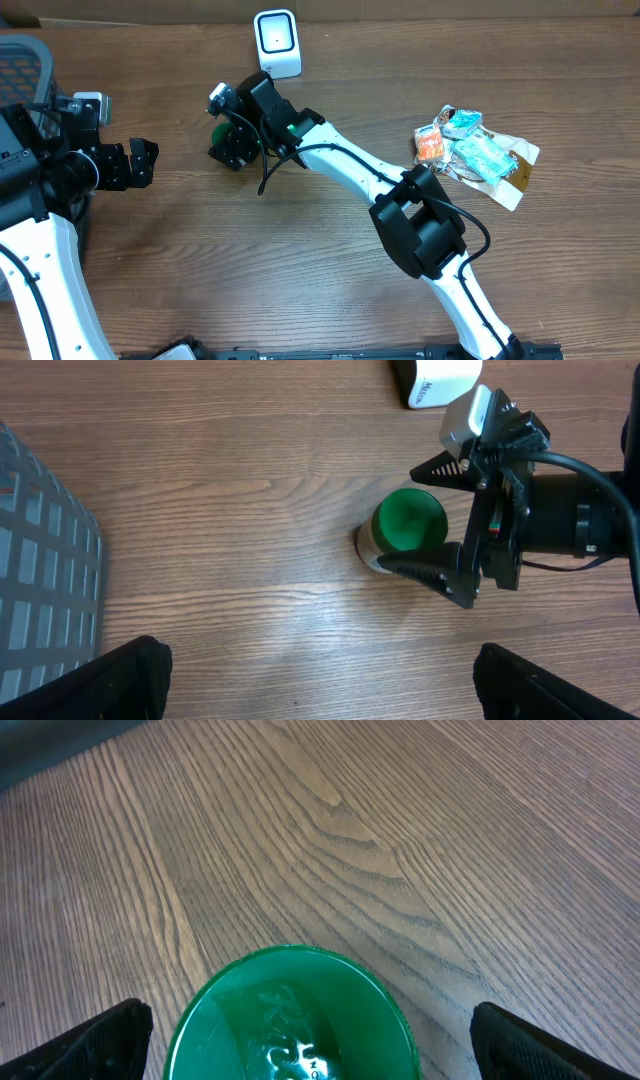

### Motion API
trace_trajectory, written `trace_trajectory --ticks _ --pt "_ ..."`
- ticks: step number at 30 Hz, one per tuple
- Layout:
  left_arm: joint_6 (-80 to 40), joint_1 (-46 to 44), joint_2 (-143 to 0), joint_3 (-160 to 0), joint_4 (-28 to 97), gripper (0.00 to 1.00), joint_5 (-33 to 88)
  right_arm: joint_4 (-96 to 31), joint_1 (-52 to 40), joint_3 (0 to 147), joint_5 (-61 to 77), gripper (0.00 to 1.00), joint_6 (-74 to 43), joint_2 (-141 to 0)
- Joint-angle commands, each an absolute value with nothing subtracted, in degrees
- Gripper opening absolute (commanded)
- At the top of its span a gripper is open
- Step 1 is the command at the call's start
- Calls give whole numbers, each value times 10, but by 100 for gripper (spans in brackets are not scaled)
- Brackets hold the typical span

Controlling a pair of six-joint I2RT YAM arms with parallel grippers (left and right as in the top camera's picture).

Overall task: Scan the item barcode
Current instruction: 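Grasp the green-lidded jar from above with the right gripper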

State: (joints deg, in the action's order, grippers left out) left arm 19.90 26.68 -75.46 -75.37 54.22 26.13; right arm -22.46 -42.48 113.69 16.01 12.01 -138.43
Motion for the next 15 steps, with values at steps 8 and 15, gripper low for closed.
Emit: trace_trajectory --ticks 8,15 --pt "204 270 -757 -755 541 100 264 -222 -427 1136 155 82 118 -1395" --pt "204 270 -757 -755 542 99 264 -235 -427 1136 155 72 118 -1395"
